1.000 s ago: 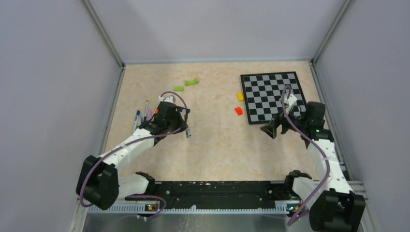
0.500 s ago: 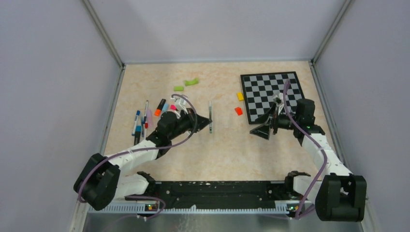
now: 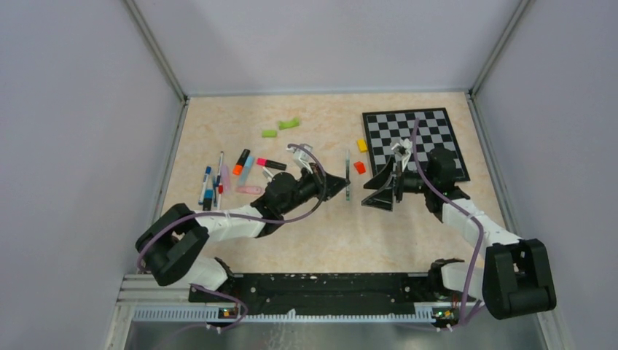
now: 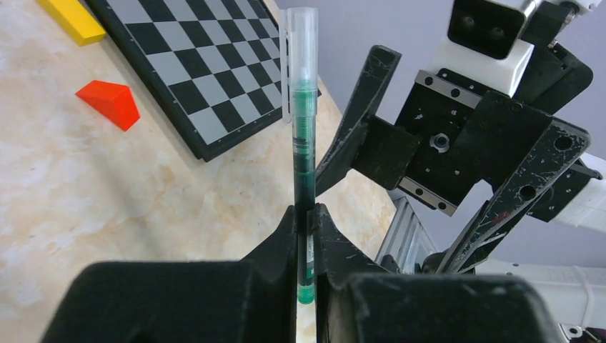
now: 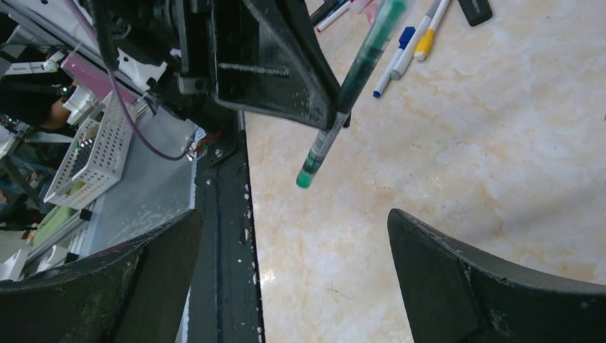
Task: Open the pen caps
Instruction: Pick up the pen from the center of the board.
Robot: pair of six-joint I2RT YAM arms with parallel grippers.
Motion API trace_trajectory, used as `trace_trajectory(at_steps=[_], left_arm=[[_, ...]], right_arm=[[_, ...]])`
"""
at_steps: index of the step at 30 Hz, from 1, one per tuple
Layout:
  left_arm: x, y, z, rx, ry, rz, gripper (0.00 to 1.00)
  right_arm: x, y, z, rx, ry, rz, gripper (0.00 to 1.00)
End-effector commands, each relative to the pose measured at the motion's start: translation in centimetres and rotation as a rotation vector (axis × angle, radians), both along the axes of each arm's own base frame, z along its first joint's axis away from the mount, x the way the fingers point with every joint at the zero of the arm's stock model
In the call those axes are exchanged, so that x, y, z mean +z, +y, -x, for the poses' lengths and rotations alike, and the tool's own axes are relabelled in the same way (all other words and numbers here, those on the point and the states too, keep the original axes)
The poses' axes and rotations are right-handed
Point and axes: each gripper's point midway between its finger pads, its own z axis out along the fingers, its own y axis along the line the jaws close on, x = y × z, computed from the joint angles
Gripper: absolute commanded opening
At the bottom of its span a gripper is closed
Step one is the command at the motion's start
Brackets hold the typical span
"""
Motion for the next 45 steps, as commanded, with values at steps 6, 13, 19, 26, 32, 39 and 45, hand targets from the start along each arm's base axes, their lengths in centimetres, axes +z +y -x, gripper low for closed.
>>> trace_trajectory(at_steps=[6, 13, 19, 26, 32, 39, 45], left_arm=[[3.6, -3.2, -1.0, 0.039, -0.099, 0.118, 0.0], [3.6, -4.7, -0.7, 0.024, -0.091, 0.136, 0.0], [3.9, -5.8, 0.0, -0.002, -0.092, 0.141, 0.0], [4.5, -6.3, 0.1, 0.019, -0.101, 0.145, 0.0], [5.9, -4.9, -0.2, 0.068, -0.148, 0.119, 0.4], [7.5, -2.5, 1.4, -0.006, -0.319, 0.058, 0.99], [8.5, 1.0, 1.5, -0.137, -0.308, 0.107, 0.99]], right_arm=[[0.6, 1.3, -1.1, -0.028, 0.056, -0.051, 0.94], [0.2, 2.2, -1.0, -0.023, 0.061, -0.034, 0.71], [0.1, 2.0, -1.7, -0.067, 0.057, -0.02, 0.44], [0.6, 1.8, -1.7, -0.072, 0.03, -0.014, 0.05], [0.5, 1.4, -0.4, 0.045, -0.038, 0.016, 0.0], [-0.4, 0.9, 0.8, 0.146, -0.091, 0.07, 0.0], [-1.2, 0.4, 1.2, 0.171, -0.145, 0.129, 0.0]])
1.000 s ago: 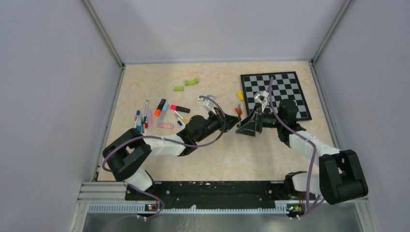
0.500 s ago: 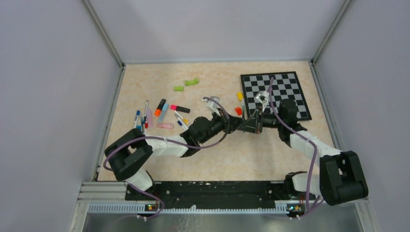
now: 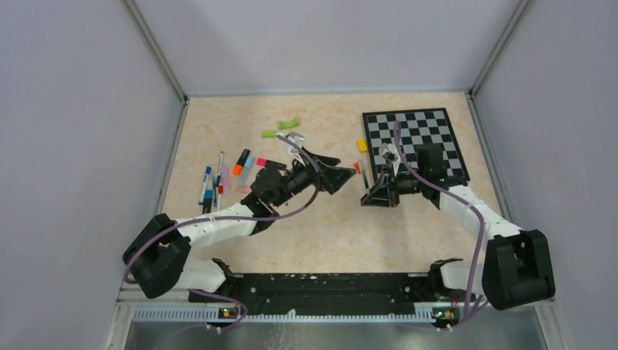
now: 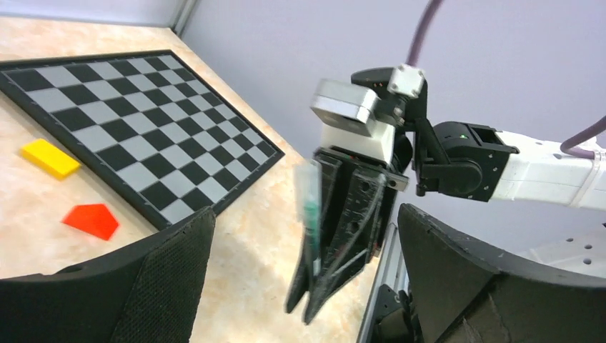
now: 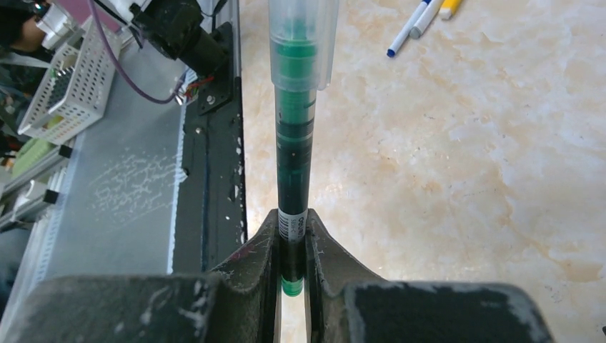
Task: Open the pen caps
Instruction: Pick up the pen from the center of the board, then open the pen cap from the pen.
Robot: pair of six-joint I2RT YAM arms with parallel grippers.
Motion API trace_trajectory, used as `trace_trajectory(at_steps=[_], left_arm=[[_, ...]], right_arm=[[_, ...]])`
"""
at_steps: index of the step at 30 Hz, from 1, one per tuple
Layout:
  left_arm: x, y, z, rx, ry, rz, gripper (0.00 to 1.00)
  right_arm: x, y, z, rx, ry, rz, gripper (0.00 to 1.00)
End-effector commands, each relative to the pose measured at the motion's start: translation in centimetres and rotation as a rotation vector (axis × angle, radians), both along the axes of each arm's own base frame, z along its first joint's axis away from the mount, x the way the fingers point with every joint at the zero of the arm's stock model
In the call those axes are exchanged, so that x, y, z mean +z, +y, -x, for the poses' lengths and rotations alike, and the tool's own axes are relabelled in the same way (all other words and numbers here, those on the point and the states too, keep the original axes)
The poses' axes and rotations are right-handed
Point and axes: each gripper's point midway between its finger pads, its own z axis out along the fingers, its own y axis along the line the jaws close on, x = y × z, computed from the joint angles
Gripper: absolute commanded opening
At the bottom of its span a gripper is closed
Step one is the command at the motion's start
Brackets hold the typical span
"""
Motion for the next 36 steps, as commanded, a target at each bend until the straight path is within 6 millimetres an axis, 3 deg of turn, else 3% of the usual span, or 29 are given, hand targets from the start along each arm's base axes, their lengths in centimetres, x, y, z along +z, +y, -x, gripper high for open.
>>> trace_trajectory(at_steps=[1, 6, 13, 15, 22, 27, 36], left_arm=[[1.1, 2.1, 0.7, -0.138, -0.038, 0.021, 0.99], [1.2, 2.9, 1.1, -0.186, -0.076, -0.011, 0.99], [-1.9, 3.3, 0.9, -0.178, -0.153, -0.111, 0.99], [-2.7, 3.7, 1.0, -0.175, -0.145, -0.091, 0.99], [-2.1, 4.4, 1.4, -0.16, -0.095, 0.05, 0.99], [-2.8, 4.6, 1.4, -0.138, -0.013, 0.093, 0.99], [-4.2, 3.3, 1.6, -0.092, 0.024, 0.08, 0.99]], right_arm=[[0.3, -0.4, 0.6, 0.073, -0.116, 0.03, 0.0], [-0.8, -1.0, 0.7, 0.086, -0.151, 0.094, 0.0], [-2.1, -1.7, 1.1, 0.132, -0.169, 0.16, 0.0], [-2.6, -1.9, 1.2, 0.134, -0.17, 0.18, 0.0], [-3.6, -2.3, 1.3, 0.147, -0.154, 0.22, 0.0], [-3.7, -2.5, 1.3, 0.151, -0.149, 0.231, 0.0], [-3.5, -2.5, 1.3, 0.155, -0.149, 0.231, 0.0]])
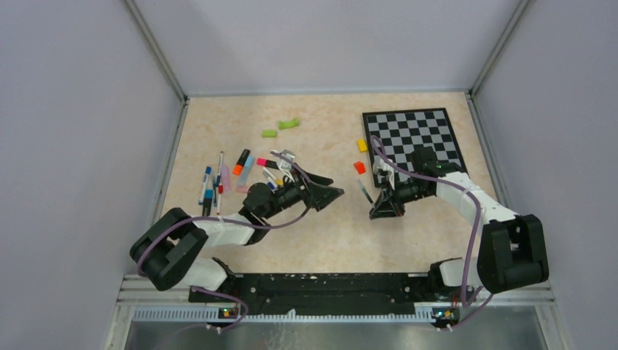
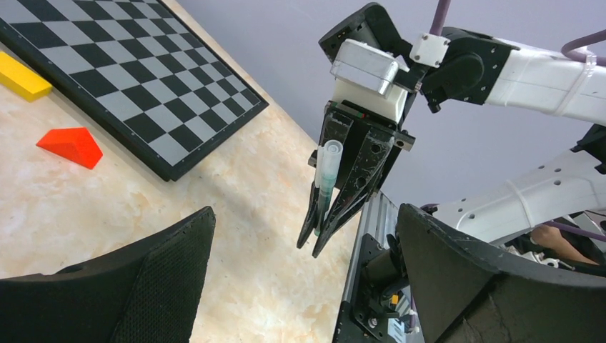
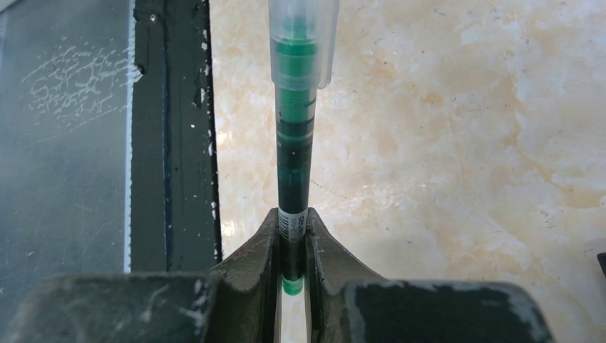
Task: Open the pen caps
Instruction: Open the pen cap from the pen.
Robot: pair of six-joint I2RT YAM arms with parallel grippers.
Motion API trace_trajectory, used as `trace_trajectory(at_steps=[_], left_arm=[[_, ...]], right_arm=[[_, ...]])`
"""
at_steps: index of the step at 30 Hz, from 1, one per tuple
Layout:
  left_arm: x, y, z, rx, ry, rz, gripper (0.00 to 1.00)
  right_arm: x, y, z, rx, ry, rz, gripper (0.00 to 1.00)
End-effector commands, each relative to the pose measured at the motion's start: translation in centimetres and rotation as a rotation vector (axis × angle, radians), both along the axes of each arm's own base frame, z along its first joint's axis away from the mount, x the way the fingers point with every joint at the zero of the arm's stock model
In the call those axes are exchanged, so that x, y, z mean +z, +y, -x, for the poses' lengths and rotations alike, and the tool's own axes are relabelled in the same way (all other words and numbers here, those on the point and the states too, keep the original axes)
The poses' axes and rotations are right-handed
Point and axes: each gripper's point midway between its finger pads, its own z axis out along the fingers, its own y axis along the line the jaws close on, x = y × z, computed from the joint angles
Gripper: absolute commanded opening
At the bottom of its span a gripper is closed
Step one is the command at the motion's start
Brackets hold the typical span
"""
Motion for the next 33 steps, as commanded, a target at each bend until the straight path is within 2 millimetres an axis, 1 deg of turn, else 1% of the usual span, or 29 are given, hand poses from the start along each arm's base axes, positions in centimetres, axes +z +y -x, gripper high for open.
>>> trace_trajectory(at_steps=[1, 6, 11, 13, 17, 22, 26, 30, 33], left_arm=[[1.0, -0.4, -0.2, 0.037, -0.028, 0.044, 0.99], [0.9, -0.8, -0.5, 0.081, -0.026, 0.053, 0.99], [1.0, -2.4, -0.8, 0.101, -0.025, 0.076, 0.98], [0.7, -2.9, -0.8, 0.104, -0.02, 0.095, 0.94], [1.1, -3.4, -1.0, 0.116, -0.014, 0.152, 0.86], [1.4, -4.5, -1.0, 0.105, -0.024, 0.156, 0.85], [1.8, -5.1, -1.2, 0.103, -0.029, 0.157, 0.83], [1.7, -6.0, -1.6, 0.1, -0.007, 0.147, 0.74], [1.0, -6.5, -1.8, 0.102, 0.025, 0.127, 0.68]], right_arm=[[1.6, 0.6, -1.1, 0.028, -0.069, -0.041, 0.0], [1.9, 0.7, -0.9, 0.031, -0.058, -0.056, 0.0], [1.8, 0.8, -0.8, 0.035, -0.033, -0.064, 0.0], [1.8, 0.9, -0.8, 0.037, -0.025, -0.068, 0.0], [1.7, 1.1, -0.6, 0.043, -0.012, -0.069, 0.0], [1.4, 1.2, -0.5, 0.049, 0.007, -0.061, 0.0], [1.4, 1.3, -0.5, 0.051, 0.016, -0.061, 0.0], [1.3, 1.3, -0.5, 0.051, 0.021, -0.06, 0.0], [1.3, 1.4, -0.5, 0.052, 0.026, -0.063, 0.0]])
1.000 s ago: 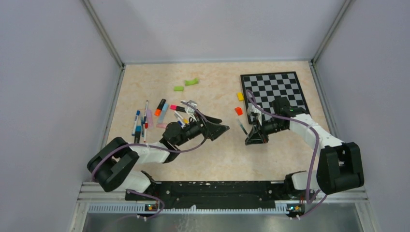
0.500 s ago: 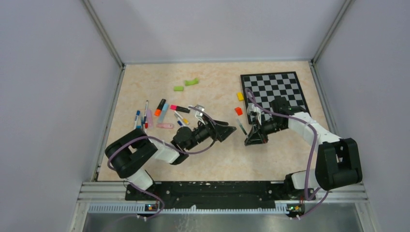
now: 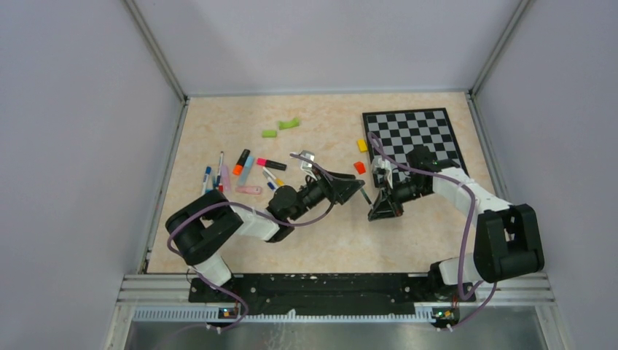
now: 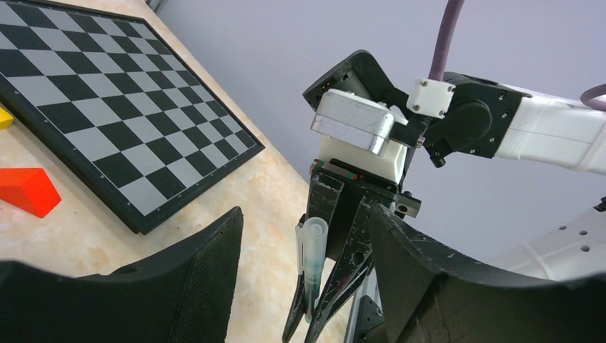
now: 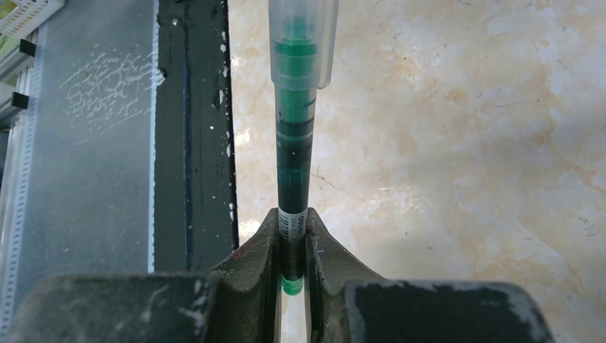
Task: Open the pen caps
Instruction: Open the pen cap from the pen.
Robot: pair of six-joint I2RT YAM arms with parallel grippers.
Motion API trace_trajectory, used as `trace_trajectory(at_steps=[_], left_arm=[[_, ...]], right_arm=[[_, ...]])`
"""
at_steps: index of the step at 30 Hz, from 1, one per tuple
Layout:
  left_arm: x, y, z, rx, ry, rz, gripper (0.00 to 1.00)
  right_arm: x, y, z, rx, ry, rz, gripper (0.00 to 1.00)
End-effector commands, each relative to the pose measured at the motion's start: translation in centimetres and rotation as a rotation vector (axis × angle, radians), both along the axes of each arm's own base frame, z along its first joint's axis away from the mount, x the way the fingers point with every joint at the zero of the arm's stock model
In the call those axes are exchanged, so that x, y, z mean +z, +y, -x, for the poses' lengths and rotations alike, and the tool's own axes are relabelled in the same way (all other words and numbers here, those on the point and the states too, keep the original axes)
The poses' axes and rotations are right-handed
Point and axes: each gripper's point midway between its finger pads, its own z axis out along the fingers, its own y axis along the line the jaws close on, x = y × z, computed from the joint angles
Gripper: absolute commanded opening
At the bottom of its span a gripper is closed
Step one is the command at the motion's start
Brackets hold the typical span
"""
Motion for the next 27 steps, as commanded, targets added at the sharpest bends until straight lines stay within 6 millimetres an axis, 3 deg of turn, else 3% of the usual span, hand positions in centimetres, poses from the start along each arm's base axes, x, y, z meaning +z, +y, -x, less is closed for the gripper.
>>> trace_trajectory(at_steps=[1, 8, 20, 22, 27], left_arm=[[1.0, -0.9, -0.3, 0.004, 0.003, 0.029, 0.67], [1.1, -1.5, -0.1, -0.014, 0.012, 0.037, 0.48], [1.0, -2.4, 0.8, -0.064, 0.015, 0.038, 0.0], [1.2, -2.3, 0.8, -0.063, 0.011, 0.042, 0.0], [1.4, -2.2, 0.4, -0.041, 0.025, 0.042, 0.0]], right_arm=[[1.6, 1.0, -0.9, 0.031, -0.057, -0.053, 0.0], [1.4, 1.0, -1.0, 0.029, -0.042, -0.047, 0.0], [1.2, 1.1, -1.3, 0.015, -0.03, -0.039, 0.0], [1.3, 1.1, -1.4, 0.011, -0.029, -0.039, 0.01], [2.0, 1.3, -1.3, 0.01, -0.024, -0.061, 0.39]])
